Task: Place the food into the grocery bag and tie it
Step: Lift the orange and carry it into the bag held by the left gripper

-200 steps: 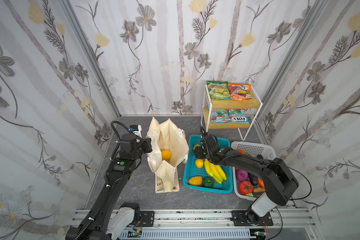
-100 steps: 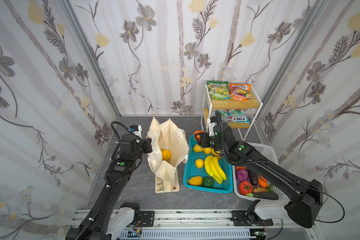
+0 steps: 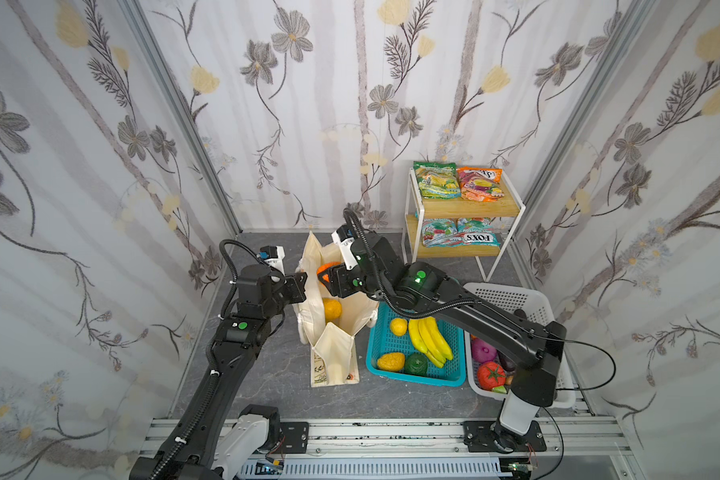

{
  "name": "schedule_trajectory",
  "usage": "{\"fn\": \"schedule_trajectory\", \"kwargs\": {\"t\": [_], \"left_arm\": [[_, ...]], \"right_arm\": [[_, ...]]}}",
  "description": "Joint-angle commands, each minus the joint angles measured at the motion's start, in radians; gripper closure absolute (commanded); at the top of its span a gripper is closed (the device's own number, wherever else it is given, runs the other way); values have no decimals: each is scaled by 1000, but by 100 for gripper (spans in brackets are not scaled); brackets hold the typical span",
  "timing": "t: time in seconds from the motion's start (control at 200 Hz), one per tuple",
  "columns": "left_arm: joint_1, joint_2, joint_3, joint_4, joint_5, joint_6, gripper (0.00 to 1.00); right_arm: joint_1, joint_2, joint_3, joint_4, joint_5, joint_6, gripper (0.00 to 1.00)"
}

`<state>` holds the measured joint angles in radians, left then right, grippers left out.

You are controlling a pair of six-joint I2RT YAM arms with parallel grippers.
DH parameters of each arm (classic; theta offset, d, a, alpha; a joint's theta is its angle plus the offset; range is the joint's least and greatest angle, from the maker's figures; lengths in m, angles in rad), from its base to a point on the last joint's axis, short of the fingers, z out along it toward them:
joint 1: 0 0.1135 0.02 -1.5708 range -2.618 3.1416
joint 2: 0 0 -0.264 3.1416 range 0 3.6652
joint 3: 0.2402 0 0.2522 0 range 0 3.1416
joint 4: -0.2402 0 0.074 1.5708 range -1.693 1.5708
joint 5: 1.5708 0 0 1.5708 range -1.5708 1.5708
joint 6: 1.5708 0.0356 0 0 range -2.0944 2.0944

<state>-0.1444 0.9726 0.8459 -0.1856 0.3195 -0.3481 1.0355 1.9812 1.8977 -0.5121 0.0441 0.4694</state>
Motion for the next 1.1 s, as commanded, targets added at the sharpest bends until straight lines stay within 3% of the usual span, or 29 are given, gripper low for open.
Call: {"fn": "schedule_trajectory", "kwargs": {"t": [0.0,0.25,0.47,0.889,1.094], "left_arm": [[0,15,16,6,33,-23,100],[0,19,37,3,30,-52,100],[0,25,78,3,104,-133,100],[5,31,105,-16,34,-101,100],[15,37,85,-32,-7,-56,100]], "right_arm": [[3,67,24,-41,-28,16,48],[1,165,-2,-52,-59,31,48],[0,241,-29,-37,-91,41,48],[0,354,-103,2,-76,80,48],[-2,405,-112,18,-86,88,37]]}}
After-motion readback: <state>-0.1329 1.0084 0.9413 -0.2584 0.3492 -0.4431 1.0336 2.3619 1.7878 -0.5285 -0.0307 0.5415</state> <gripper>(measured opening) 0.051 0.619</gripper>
